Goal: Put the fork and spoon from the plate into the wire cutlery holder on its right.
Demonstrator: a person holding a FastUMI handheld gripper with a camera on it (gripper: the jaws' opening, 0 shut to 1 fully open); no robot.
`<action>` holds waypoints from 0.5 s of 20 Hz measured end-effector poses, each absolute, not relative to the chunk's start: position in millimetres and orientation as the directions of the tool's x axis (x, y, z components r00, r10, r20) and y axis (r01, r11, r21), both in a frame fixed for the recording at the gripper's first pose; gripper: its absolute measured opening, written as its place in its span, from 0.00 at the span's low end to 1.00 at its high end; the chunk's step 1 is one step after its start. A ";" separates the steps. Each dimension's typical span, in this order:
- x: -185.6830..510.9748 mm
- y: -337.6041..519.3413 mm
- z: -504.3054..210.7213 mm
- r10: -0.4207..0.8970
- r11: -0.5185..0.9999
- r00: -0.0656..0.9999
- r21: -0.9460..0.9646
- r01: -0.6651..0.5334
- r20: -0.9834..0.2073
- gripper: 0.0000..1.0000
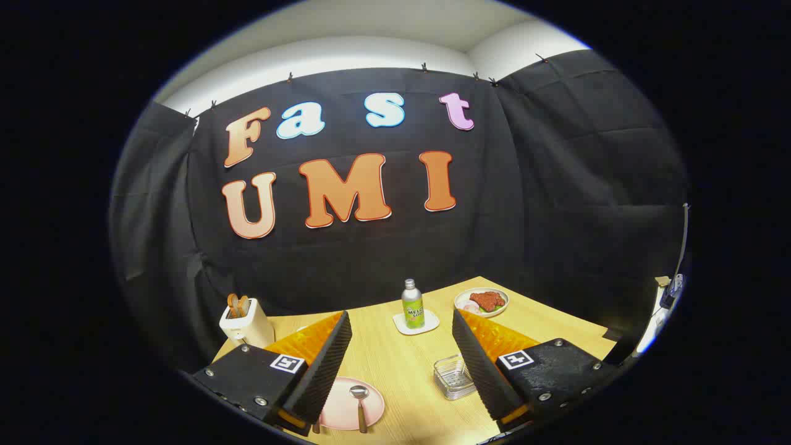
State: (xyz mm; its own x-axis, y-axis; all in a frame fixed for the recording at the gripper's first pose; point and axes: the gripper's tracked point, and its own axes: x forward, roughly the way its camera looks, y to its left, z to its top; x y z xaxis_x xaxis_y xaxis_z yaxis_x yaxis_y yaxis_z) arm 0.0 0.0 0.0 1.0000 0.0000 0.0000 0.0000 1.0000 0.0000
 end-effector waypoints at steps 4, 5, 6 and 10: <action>0.7 19.1 -8.2 0.020 0.999 1.000 -0.028 -0.021 -0.009 0.98; 0.7 22.4 -9.1 0.026 0.999 1.000 -0.037 -0.026 -0.008 0.98; 1.7 24.3 -11.5 0.029 0.998 1.000 -0.048 -0.029 -0.010 0.98; 5.7 34.8 -20.6 0.046 0.996 0.999 -0.080 -0.048 -0.021 0.98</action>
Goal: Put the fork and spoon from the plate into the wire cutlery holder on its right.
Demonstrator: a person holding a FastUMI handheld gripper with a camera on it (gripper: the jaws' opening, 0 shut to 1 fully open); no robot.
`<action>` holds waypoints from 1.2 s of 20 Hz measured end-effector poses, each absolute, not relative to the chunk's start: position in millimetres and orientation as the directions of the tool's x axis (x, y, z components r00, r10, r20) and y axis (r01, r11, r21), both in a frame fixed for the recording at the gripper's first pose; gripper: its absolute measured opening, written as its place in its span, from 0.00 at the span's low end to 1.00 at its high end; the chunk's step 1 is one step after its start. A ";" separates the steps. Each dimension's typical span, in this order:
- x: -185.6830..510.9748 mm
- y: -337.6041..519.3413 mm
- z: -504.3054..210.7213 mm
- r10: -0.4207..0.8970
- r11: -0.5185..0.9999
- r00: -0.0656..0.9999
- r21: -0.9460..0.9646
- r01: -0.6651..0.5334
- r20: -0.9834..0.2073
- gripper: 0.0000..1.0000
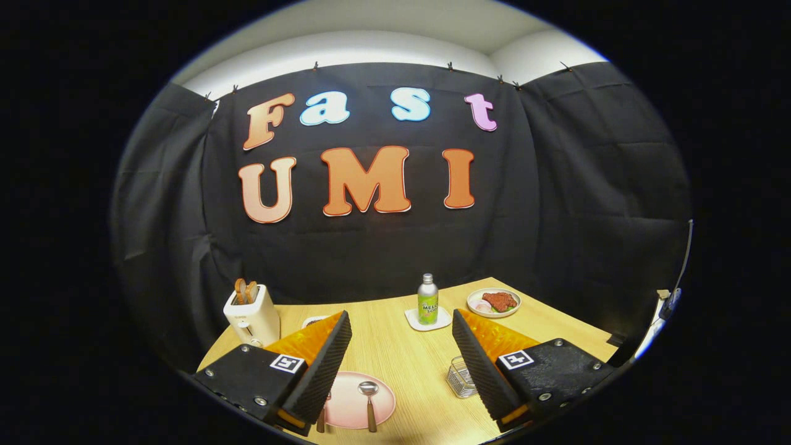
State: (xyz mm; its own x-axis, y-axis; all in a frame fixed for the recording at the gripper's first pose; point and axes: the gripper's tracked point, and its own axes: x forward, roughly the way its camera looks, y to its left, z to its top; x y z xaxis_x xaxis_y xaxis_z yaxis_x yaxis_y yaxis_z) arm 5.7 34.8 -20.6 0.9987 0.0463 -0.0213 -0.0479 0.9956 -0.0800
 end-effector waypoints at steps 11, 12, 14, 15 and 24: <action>21.5 61.5 -91.7 0.120 0.976 0.986 -0.171 -0.138 -0.113 0.98; 25.9 63.1 -106.9 0.125 0.972 0.983 -0.184 -0.148 -0.132 0.98; 34.4 66.8 -144.5 0.130 0.964 0.972 -0.205 -0.170 -0.195 0.98; 37.4 66.6 -167.8 0.130 0.960 0.963 -0.211 -0.182 -0.237 0.98; 40.5 66.3 -283.7 0.106 0.947 0.875 -0.221 -0.234 -0.473 0.82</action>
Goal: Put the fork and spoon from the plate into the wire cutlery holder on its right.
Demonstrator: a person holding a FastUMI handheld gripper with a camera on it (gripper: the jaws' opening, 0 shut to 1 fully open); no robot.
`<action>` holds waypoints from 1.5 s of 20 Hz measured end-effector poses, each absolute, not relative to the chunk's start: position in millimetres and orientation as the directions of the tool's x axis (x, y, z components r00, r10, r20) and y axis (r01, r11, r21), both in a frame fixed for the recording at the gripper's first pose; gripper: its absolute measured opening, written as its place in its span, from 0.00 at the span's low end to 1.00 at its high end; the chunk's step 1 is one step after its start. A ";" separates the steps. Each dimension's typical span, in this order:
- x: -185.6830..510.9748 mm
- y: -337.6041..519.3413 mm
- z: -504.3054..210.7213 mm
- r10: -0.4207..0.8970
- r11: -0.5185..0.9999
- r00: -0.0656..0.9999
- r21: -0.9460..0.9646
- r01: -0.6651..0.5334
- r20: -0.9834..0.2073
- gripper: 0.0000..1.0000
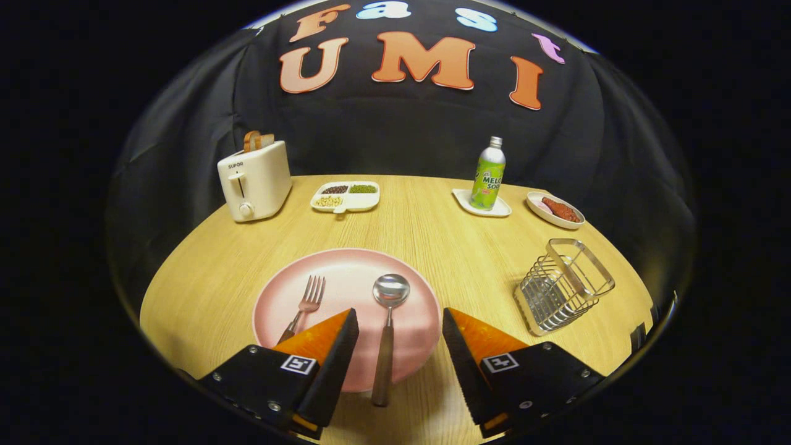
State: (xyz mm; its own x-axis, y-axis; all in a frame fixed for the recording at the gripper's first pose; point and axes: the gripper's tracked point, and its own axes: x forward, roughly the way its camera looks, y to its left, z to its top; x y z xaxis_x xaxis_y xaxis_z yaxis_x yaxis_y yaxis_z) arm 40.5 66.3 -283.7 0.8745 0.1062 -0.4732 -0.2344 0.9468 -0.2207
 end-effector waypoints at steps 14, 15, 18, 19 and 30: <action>38.9 62.0 -309.2 0.085 0.931 0.832 -0.253 -0.262 -0.548 0.08; 37.1 61.1 -306.9 0.087 0.934 0.826 -0.243 -0.263 -0.556 0.05; 29.8 57.9 -282.9 0.119 0.937 0.820 -0.210 -0.279 -0.559 0.05; 27.9 54.5 -271.4 0.126 0.935 0.818 -0.208 -0.287 -0.561 0.05; 30.9 -67.8 -142.2 0.005 0.911 0.751 -0.306 -0.275 -0.660 0.05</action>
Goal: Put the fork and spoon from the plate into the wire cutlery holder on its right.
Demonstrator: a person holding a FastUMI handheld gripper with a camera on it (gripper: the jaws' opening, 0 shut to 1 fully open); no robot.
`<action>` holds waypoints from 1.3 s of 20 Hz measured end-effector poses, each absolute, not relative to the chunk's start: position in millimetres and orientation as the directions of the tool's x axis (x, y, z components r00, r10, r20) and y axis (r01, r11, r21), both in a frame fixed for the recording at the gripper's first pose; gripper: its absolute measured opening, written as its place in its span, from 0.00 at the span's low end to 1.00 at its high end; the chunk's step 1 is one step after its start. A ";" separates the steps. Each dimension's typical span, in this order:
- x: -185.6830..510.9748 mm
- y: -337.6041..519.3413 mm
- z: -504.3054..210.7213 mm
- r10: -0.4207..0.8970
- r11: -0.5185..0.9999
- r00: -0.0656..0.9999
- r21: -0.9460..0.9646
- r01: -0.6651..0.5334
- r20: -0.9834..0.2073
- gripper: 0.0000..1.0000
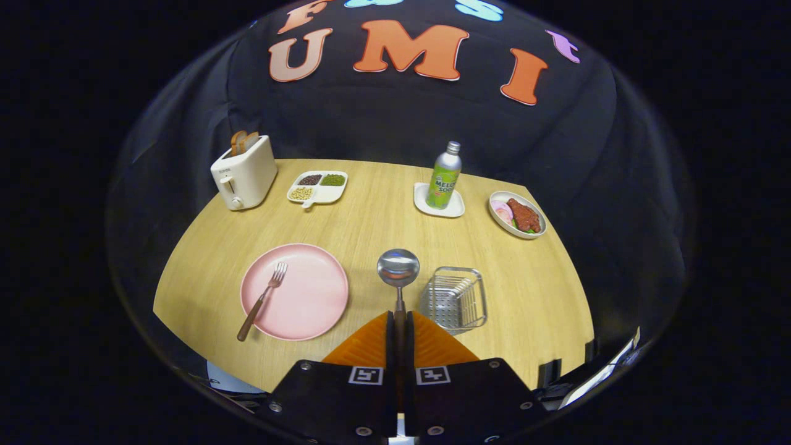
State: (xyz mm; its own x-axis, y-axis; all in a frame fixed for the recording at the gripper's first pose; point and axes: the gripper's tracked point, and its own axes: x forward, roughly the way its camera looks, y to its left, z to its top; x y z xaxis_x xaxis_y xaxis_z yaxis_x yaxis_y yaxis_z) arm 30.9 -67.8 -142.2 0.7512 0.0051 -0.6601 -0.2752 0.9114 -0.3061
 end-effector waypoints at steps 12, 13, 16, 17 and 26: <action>54.5 -119.0 -161.2 -0.098 0.904 0.450 -0.269 -0.334 -0.888 0.05; 56.4 -120.9 -164.3 -0.105 0.903 0.428 -0.267 -0.338 -0.898 0.05; 68.2 -125.4 -173.4 -0.126 0.901 0.379 -0.266 -0.344 -0.917 0.05; 71.0 -126.8 -176.8 -0.133 0.903 0.358 -0.262 -0.341 -0.924 0.05; 92.4 -129.3 -209.4 -0.154 0.918 0.265 -0.238 -0.319 -0.952 0.06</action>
State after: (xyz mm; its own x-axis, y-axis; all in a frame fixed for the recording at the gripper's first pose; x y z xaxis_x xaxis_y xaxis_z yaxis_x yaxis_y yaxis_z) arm 92.4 -129.3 -209.4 0.2652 -0.1542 -0.9518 -0.3190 0.9175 -0.2375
